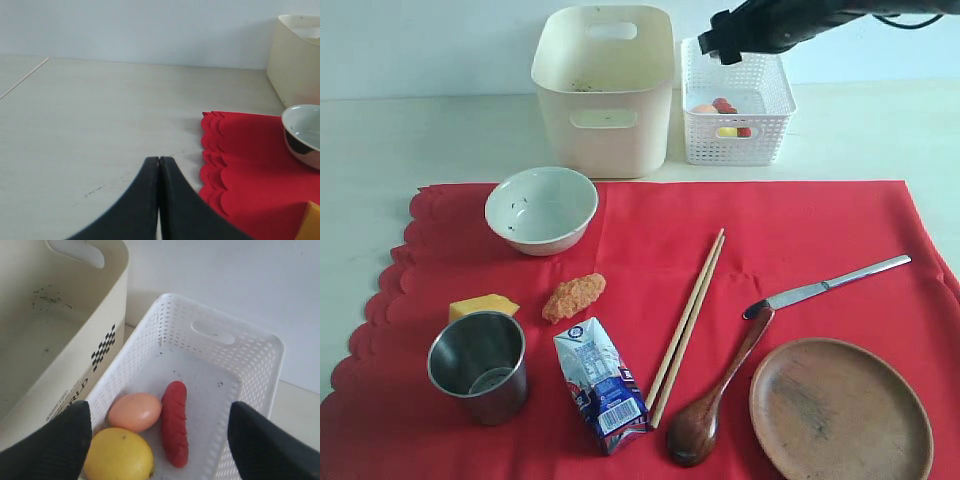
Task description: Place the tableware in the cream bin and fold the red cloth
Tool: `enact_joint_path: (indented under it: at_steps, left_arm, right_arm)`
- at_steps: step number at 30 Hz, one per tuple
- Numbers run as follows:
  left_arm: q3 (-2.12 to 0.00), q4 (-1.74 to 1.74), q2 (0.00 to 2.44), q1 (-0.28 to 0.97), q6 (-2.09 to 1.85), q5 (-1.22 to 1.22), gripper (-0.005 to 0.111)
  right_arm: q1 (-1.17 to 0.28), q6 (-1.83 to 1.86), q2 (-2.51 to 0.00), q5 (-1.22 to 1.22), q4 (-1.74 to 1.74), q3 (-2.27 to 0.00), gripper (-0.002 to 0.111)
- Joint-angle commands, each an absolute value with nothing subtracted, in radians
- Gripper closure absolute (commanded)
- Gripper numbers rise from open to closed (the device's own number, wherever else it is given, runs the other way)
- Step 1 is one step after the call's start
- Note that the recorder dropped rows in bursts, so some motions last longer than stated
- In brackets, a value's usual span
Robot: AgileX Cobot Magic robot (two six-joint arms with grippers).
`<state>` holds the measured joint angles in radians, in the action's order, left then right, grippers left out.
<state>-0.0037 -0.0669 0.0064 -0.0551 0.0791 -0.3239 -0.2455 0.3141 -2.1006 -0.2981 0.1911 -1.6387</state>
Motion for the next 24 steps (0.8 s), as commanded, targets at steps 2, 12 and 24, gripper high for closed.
enact_joint_path:
  at_steps: [2, 12, 24]
  left_arm:
    - [0.0, -0.065, 0.0, -0.049, 0.084, -0.32, 0.106]
    - [0.0, -0.065, 0.0, -0.049, 0.084, -0.32, 0.106]
    - [0.0, -0.065, 0.0, -0.049, 0.084, -0.32, 0.106]
  right_arm:
    - [-0.241, 0.32, -1.993, -0.435, 0.148, -1.644, 0.047]
    - [-0.243, 0.311, -1.823, -0.634, 0.197, -1.644, 0.089]
    - [-0.297, 0.318, -1.699, -0.687, 0.288, -1.503, 0.108]
